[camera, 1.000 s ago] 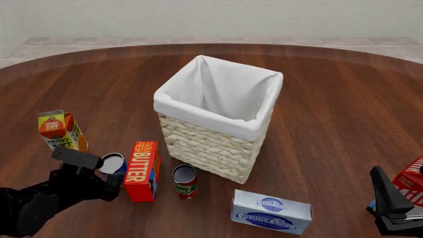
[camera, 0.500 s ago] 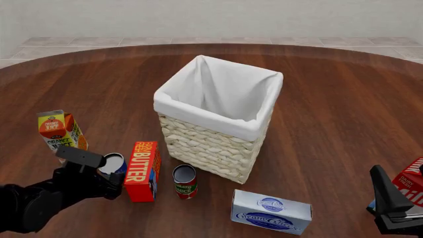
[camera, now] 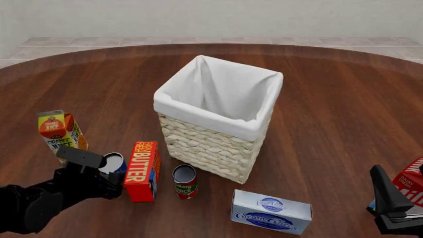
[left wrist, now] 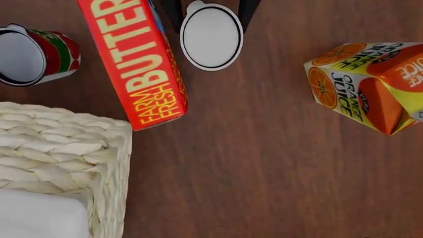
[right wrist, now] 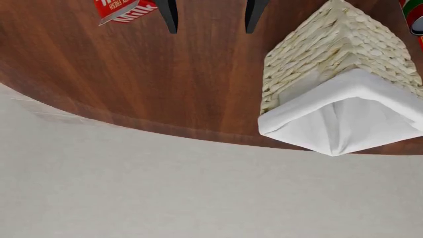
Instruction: Pick up the alphabet soup and the tomato sauce, and put them in the basket.
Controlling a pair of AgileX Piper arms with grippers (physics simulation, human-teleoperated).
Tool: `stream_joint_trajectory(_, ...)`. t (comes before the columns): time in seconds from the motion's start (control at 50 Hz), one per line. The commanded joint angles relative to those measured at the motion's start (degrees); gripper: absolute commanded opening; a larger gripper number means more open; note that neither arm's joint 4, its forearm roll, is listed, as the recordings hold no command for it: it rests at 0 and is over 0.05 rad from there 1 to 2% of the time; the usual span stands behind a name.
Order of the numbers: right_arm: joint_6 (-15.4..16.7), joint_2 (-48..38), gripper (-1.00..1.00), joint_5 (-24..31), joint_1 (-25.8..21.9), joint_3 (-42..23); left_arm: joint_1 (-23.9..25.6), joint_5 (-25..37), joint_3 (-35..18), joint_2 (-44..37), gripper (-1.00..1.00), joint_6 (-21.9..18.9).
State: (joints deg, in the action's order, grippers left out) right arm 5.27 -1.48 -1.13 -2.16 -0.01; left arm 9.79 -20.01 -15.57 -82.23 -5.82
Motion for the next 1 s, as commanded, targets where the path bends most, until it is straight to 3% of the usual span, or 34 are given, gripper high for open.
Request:
stream_joint_trajectory(0.02, 0.0, 0.4, 1.00, 0.3, -0.1, 0.0, -0.5, -0.6, 0.6, -0.6, -1.00, -1.1)
stream_joint_trajectory(0.68, 0.1, 1.2, 1.00, 1.2, -0.5, 0.0, -2.9, 3.2, 0.8, 4.5, -1.00, -3.4)
stream_joint_trajectory(1.0, 0.2, 1.3, 1.00, 1.2, -0.7, 0.0, -3.3, 10.9, 0.0, 13.8, -1.00, -4.2)
